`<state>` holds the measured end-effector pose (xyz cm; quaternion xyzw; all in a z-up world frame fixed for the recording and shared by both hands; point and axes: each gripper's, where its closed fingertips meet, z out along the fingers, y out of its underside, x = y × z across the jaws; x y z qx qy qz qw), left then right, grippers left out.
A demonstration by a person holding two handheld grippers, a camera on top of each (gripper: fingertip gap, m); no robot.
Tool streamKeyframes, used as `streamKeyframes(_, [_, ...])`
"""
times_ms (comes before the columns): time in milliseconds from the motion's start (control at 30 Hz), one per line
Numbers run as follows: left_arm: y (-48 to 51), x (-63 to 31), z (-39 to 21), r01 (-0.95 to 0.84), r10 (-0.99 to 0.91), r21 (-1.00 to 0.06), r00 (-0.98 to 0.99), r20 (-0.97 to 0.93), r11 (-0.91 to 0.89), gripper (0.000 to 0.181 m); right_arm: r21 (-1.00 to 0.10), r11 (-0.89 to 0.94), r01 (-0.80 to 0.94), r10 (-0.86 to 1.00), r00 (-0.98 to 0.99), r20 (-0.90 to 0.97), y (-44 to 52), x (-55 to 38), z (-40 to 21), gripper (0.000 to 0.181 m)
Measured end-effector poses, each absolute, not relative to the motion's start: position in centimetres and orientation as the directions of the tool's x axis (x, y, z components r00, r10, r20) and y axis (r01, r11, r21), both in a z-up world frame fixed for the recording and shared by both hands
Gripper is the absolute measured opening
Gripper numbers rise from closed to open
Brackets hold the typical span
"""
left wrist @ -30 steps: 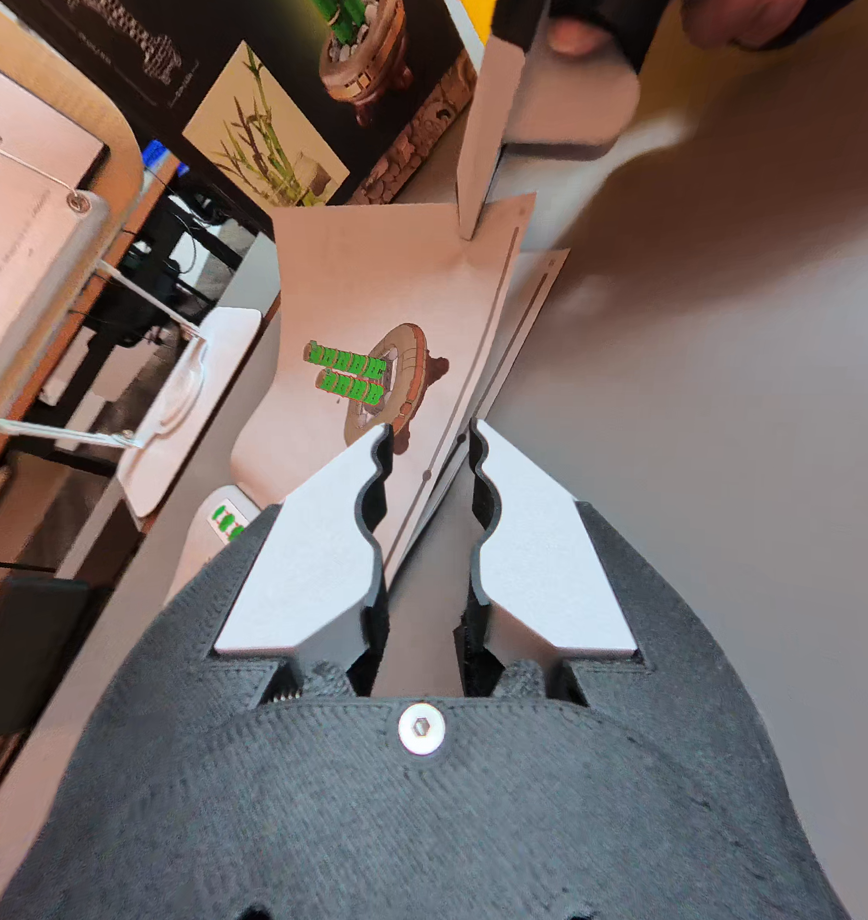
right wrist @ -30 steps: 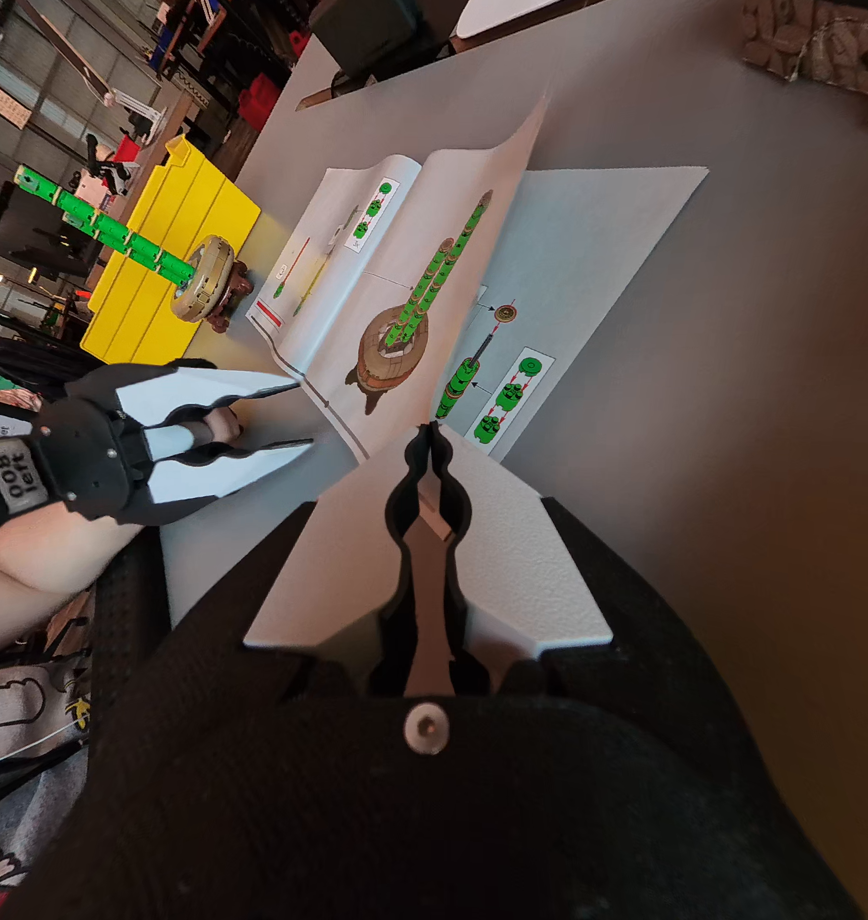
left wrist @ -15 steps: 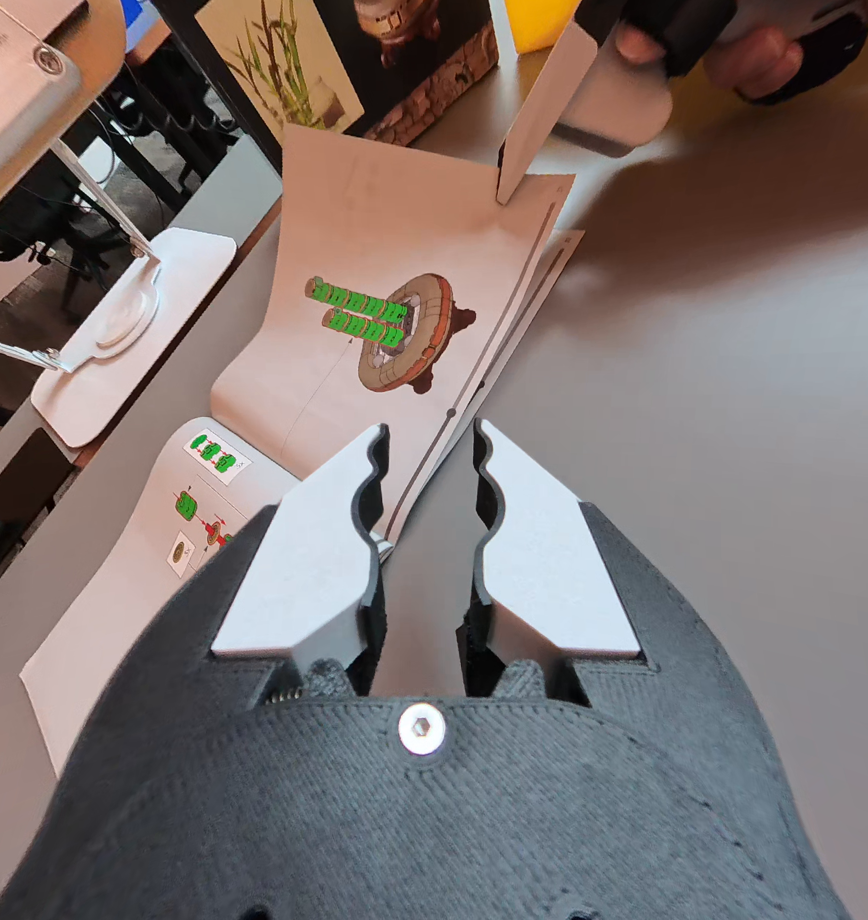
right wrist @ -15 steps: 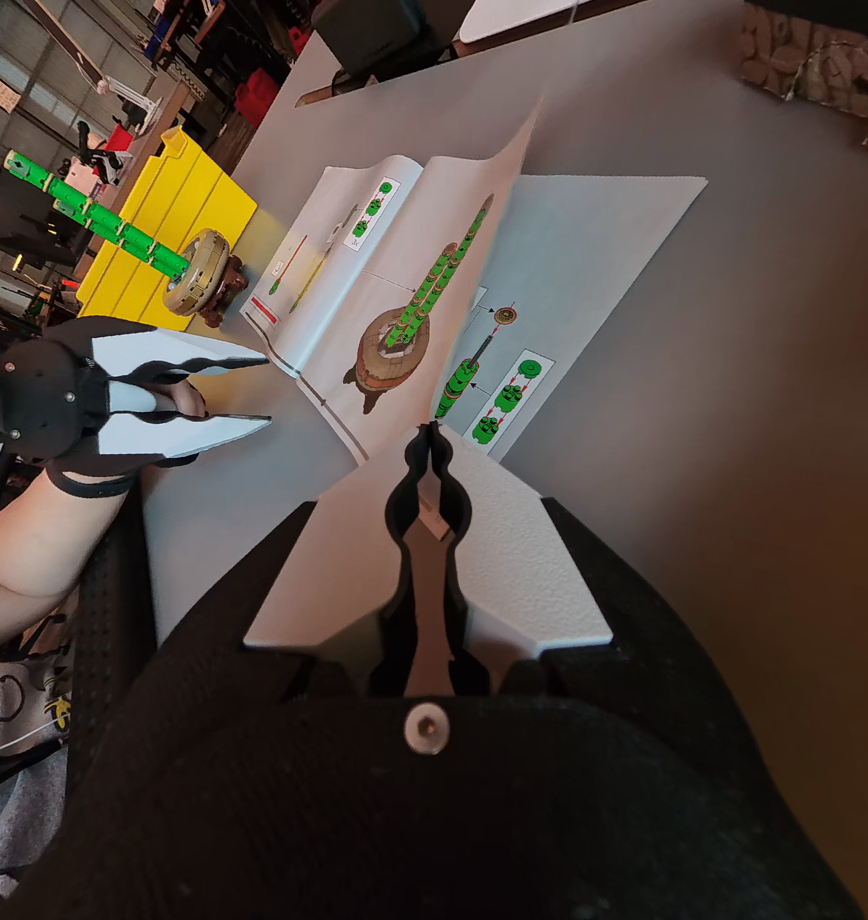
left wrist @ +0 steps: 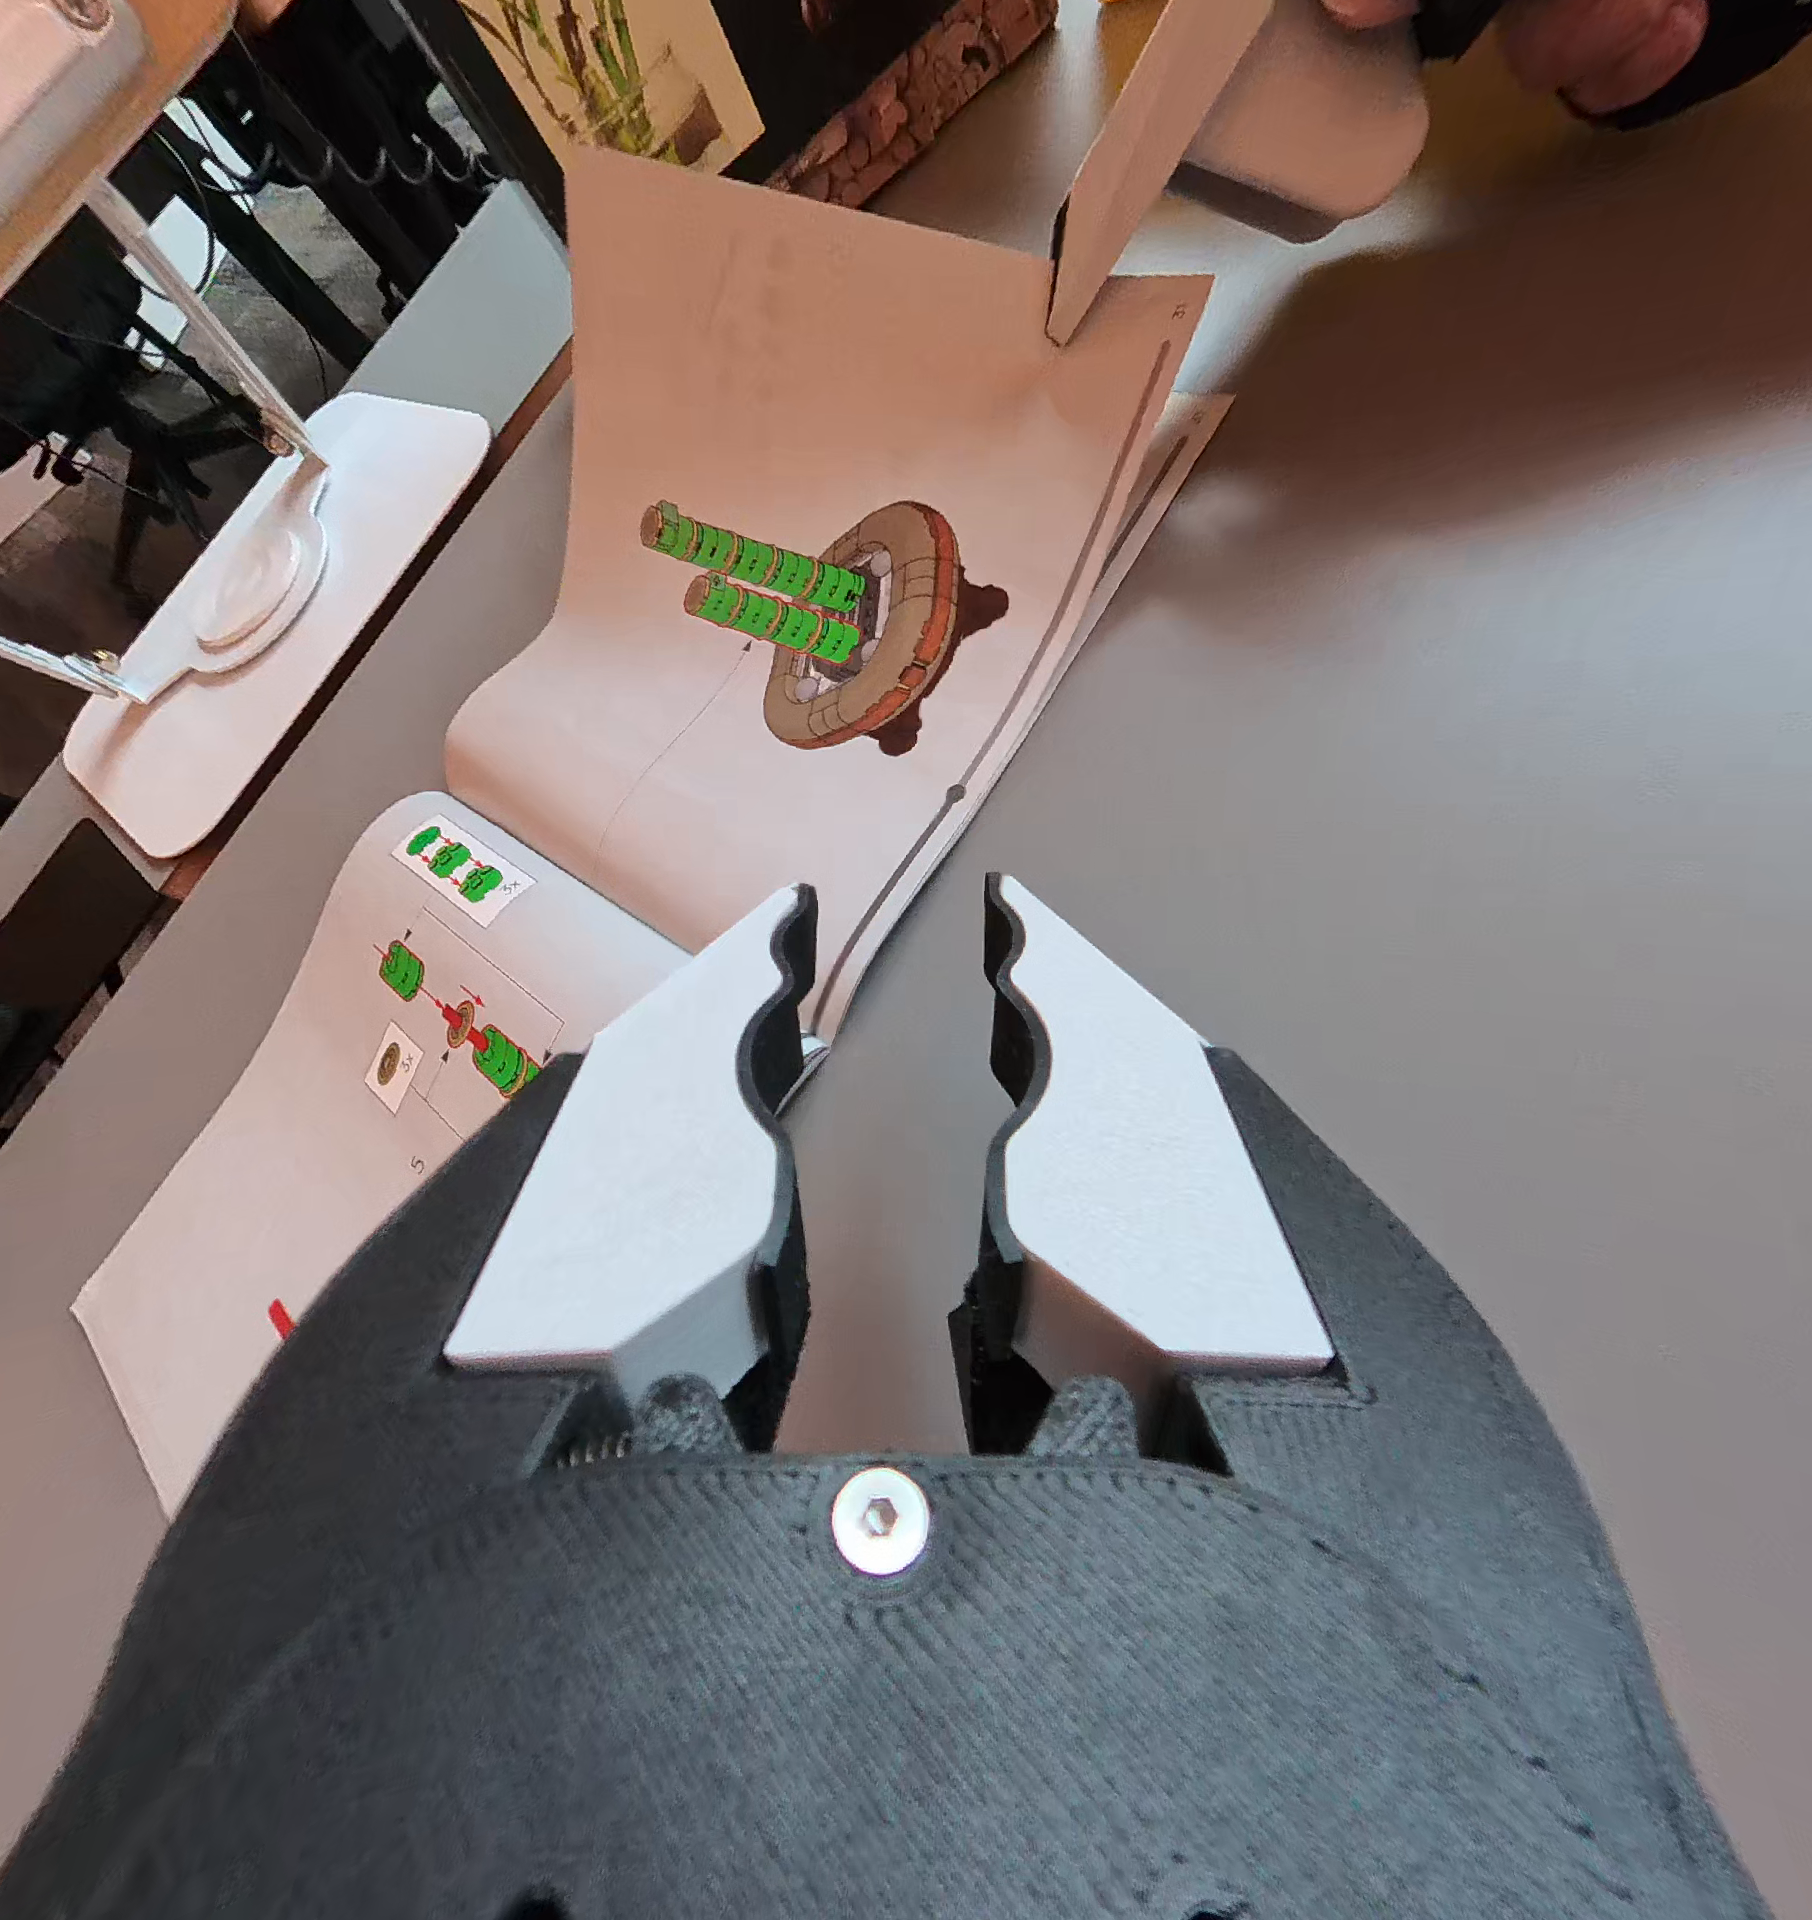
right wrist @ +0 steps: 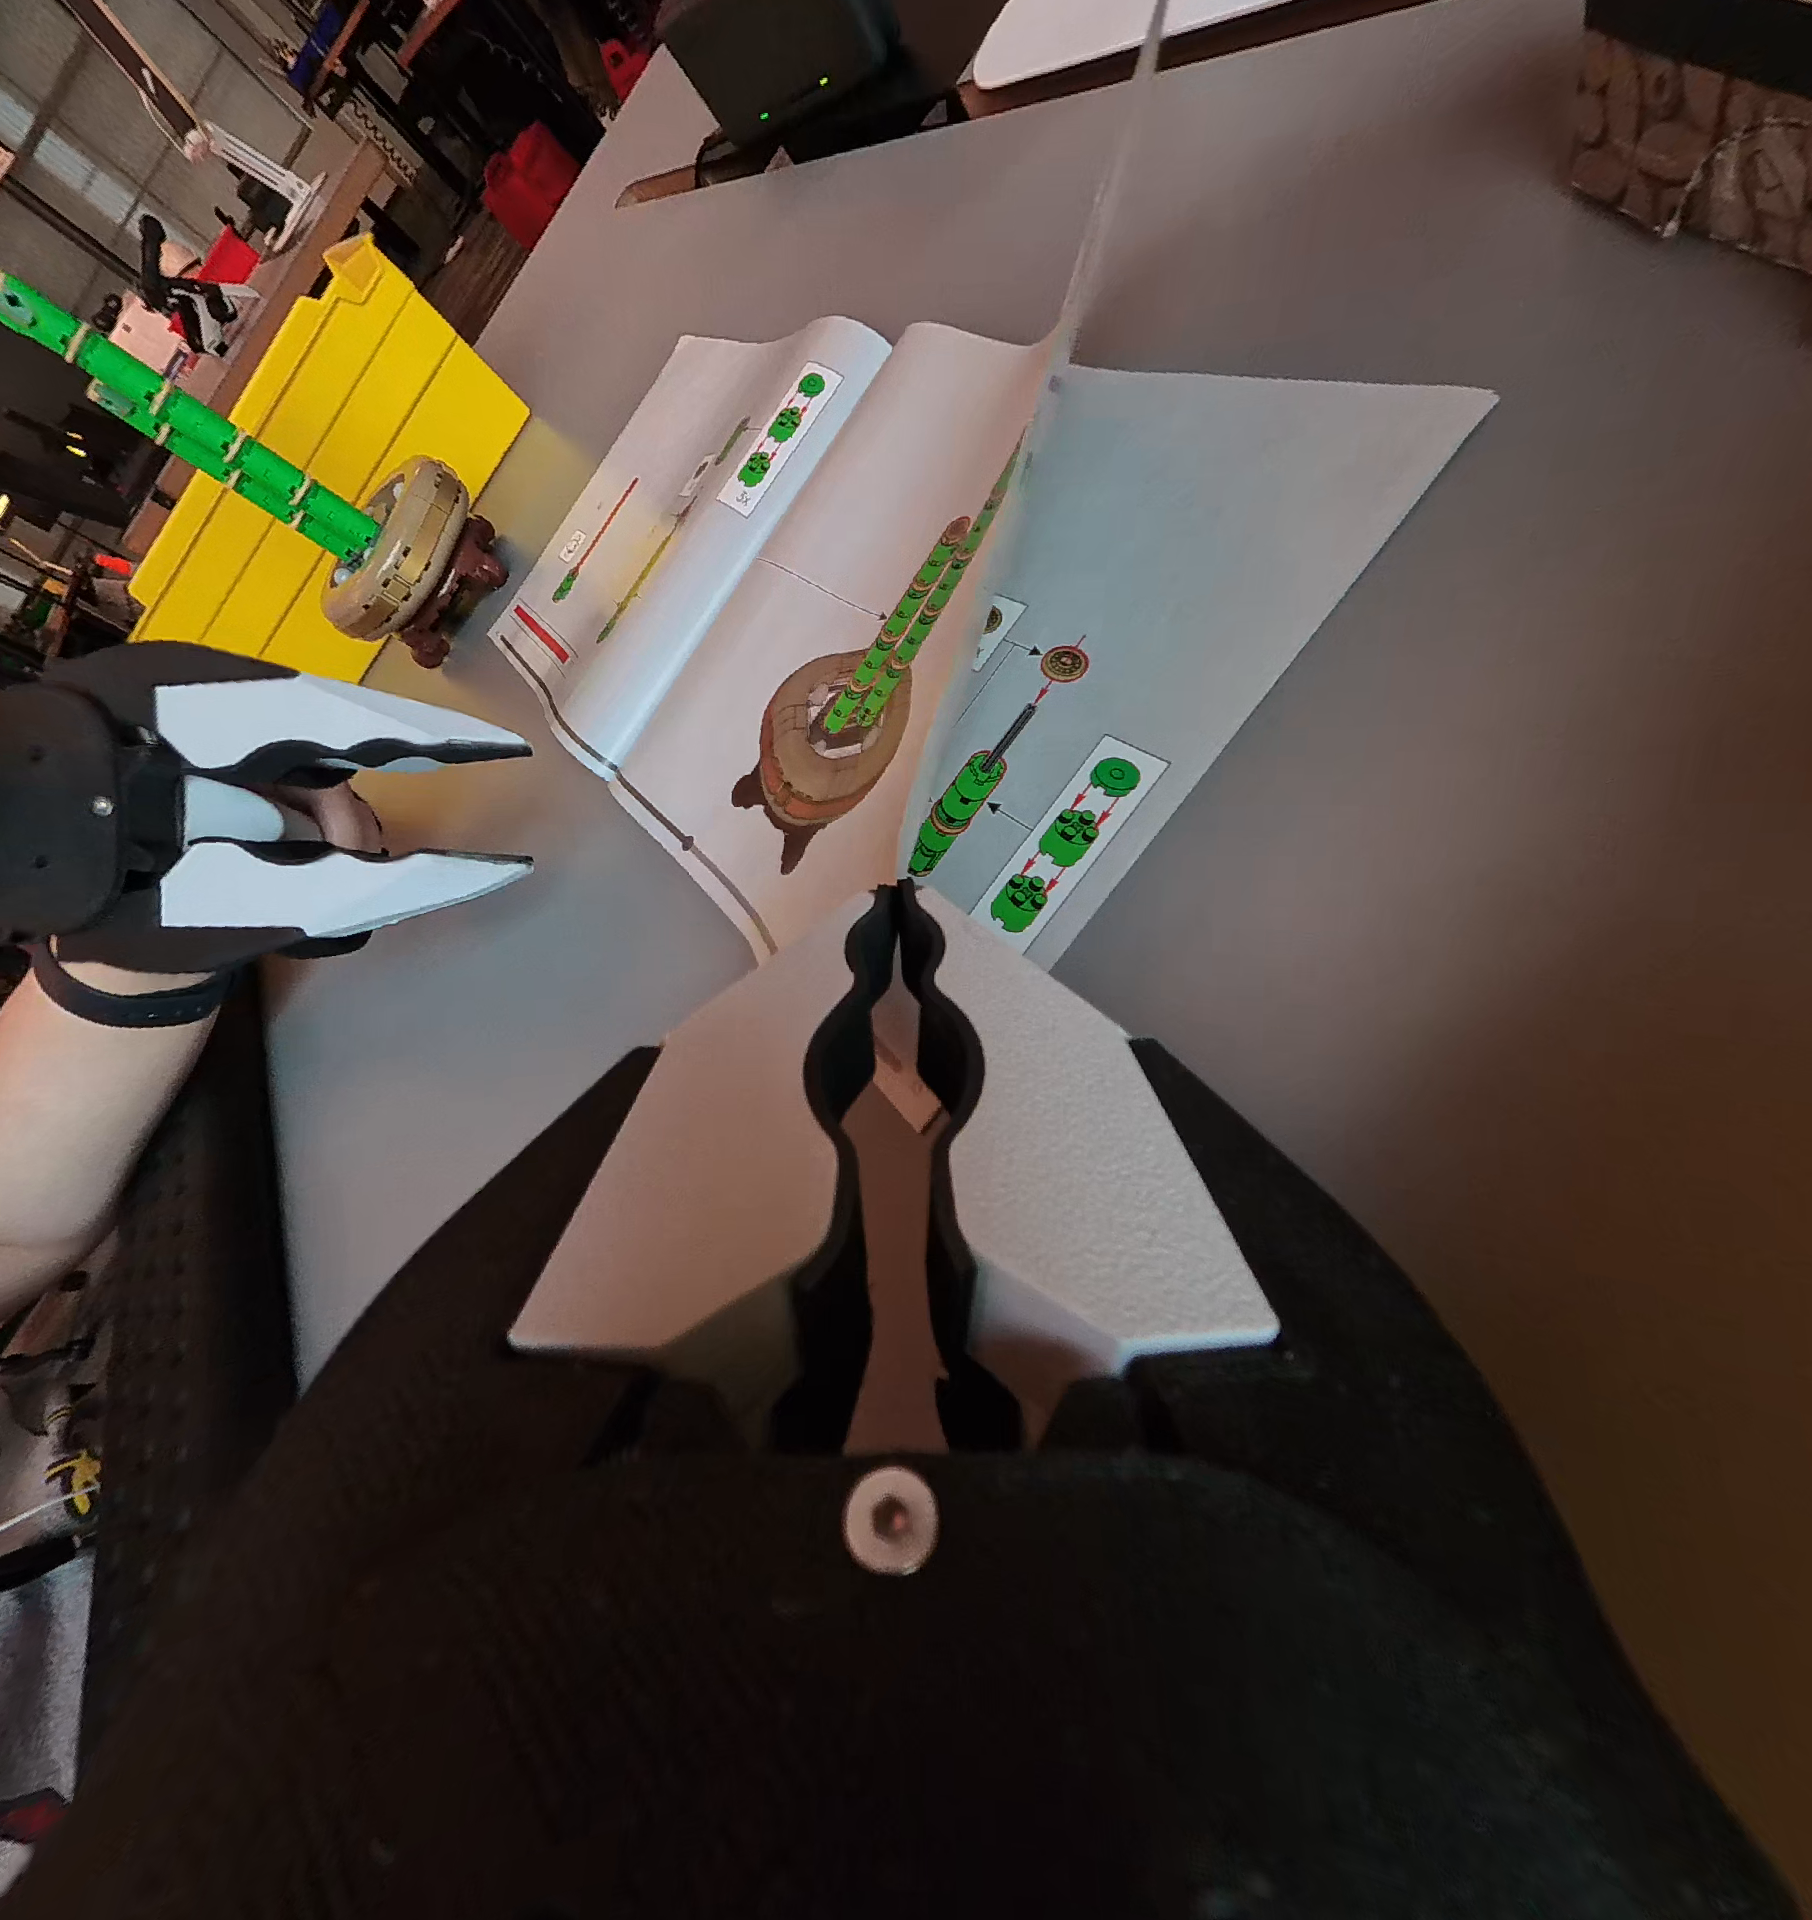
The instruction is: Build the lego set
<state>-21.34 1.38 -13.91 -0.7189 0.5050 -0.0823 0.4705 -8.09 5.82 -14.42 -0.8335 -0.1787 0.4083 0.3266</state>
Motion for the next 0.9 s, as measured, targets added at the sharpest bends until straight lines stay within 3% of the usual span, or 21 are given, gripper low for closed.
streamKeyframes(433, [2.6,-22.6,-13.4,-0.556,-0.799,-0.821,0.548,-0.248,-0.127,0.028,-0.698,-0.716,0.011,0.555,0.616,-0.559,5.8,-8.8,-13.7,0.0])
streamKeyframes(900, [2.1,-21.7,-13.8,-0.533,-0.821,-0.836,0.53,-0.214,-0.127,0.027,-0.691,-0.714,0.108,0.549,0.699,-0.458,5.5,-9.1,-14.5,0.0])
